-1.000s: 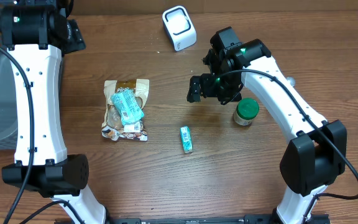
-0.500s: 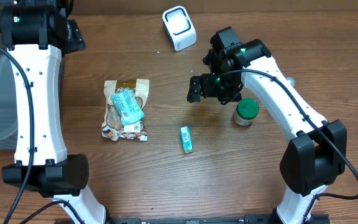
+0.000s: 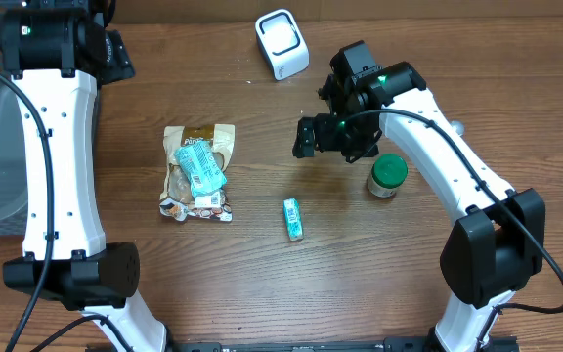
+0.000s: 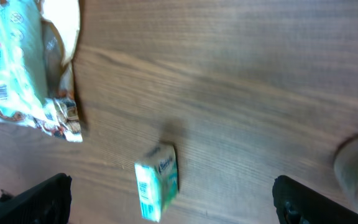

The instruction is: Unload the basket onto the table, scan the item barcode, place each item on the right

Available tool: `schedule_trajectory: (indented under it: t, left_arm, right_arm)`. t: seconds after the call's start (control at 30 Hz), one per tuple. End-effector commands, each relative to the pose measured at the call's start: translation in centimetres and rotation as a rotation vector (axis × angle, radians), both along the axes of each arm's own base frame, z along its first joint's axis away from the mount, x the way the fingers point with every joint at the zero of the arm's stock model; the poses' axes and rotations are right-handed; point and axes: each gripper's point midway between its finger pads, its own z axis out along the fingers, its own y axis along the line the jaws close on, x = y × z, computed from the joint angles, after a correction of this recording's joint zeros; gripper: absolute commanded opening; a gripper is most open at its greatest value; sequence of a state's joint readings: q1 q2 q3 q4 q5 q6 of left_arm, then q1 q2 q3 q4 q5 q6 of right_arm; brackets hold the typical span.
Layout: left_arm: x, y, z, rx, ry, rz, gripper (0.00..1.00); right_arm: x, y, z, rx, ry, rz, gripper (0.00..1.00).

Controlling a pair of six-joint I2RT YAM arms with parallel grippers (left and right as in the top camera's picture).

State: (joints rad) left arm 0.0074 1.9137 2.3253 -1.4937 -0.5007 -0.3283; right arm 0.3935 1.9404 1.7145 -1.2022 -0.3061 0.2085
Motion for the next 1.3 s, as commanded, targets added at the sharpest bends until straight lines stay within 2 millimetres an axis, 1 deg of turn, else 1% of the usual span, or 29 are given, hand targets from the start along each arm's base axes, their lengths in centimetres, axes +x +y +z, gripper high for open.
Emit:
schedule_trajectory:
  t: [0.0,0.07,0.13,0.17,0.2,0.27,0.4,0.43,0.5,0.67,0.87,1.03,1.27]
  left_arm:
    - [0.0,-0.1,0.8,0.004,-0.018,-0.017,1.00]
    - [0.0,-0.1,0.8,0.004,-0.018,-0.017,0.99]
    - [0.0,-0.1,0.8,0.004,-0.018,-0.017,0.99]
    - [0.0,-0.1,0.8,0.004,-0.018,-0.017,1.00]
    - [0.0,-0.1,0.8,0.004,-0.018,-0.017,0.99]
    - [0.0,-0.1,0.8,0.004,-0.018,-0.017,0.99]
    - [0.0,-0.1,0.8,0.004,-0.018,-0.017,1.00]
    - [0.0,-0.1,0.8,0.004,-0.018,-0.017,1.00]
    - [0.0,-0.1,0.8,0.004,-0.018,-0.017,1.00]
    - [0.0,-0.1,0.8,0.004,-0.018,-0.017,1.00]
    - [0.0,-0.1,0.8,0.004,-0.018,-0.017,1.00]
    - [0.0,-0.1,0.8,0.004,-0.018,-0.017,1.00]
    - [0.0,-0.1,0.8,0.004,-0.018,-0.017,1.00]
  right_arm:
    - [0.1,-0.1,0.1,-0.002,-0.010,0.003,1.00]
    - [-0.6,-0.4,-0.1,-0.016,0.021,0.004,1.00]
    - [-0.6,-0.4,-0.1,-0.016,0.019,0.003,1.00]
    - [-0.7,-0.4,-0.1,-0.018,0.025,0.003,0.95]
    - [-0.8,-0.5,-0.1,-0.020,0.030,0.003,0.85]
    - [-1.2,-0.6,-0.2,-0.026,0.044,0.004,0.62]
    - [-2.2,-1.1,-0.5,-0.051,0.086,0.002,0.24]
    - [-2.4,-1.3,-0.6,-0.059,0.095,0.002,0.16]
    - [-2.8,-1.5,-0.8,-0.066,0.114,0.002,0.04]
    - [-3.7,-1.8,-1.9,-0.081,0.151,0.002,0.04]
    - [-4.6,-1.9,-3.9,-0.093,0.177,0.009,0.04]
    - [-5.3,-1.1,-5.4,-0.094,0.173,0.038,0.05]
    - [-6.1,0.5,-7.7,-0.083,0.140,0.082,0.09]
